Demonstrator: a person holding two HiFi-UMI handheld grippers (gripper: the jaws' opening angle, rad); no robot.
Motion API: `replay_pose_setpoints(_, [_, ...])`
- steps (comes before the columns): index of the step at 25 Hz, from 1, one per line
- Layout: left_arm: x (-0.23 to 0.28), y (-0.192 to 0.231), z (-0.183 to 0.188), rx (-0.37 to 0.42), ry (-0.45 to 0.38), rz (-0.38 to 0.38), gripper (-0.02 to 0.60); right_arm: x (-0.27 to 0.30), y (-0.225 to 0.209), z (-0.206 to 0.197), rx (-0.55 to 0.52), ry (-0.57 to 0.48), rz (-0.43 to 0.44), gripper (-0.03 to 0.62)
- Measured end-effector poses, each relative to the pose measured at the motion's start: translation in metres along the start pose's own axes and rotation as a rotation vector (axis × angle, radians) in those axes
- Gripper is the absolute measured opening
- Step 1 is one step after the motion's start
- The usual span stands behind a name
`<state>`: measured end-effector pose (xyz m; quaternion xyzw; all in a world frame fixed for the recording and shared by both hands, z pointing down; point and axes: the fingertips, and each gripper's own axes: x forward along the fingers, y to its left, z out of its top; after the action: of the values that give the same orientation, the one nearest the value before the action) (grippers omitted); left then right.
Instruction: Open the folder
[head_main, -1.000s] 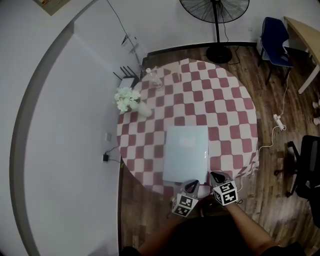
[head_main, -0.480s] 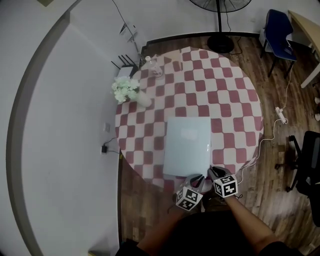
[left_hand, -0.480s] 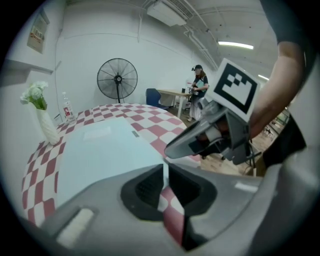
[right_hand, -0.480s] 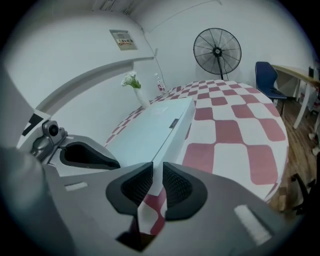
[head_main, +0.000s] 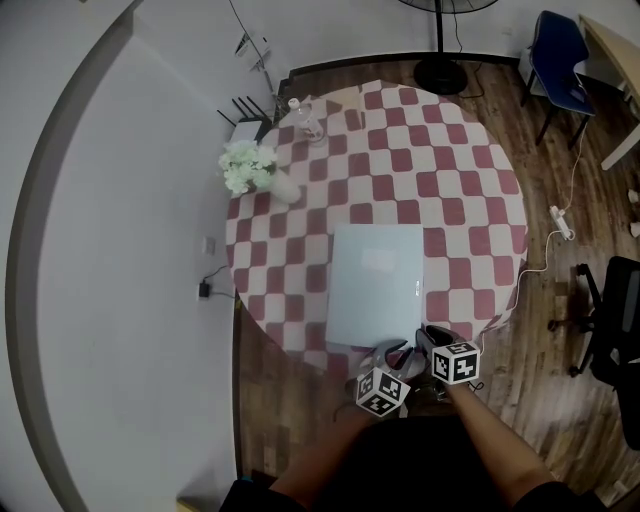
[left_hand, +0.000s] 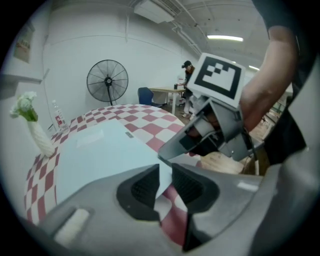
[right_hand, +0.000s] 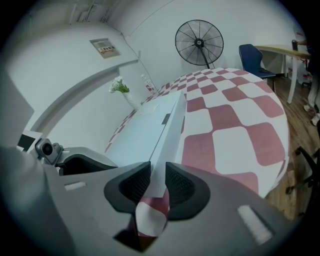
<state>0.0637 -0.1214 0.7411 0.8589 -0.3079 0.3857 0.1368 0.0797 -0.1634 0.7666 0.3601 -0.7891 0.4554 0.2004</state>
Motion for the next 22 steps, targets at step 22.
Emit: replay_pose_setpoints(22, [0.019,-0.013,-0.012,0.304,0.157,0.041,0.109,-0.002,-0.002,-0.001,-0.011,-0.001,-0.004,0.084])
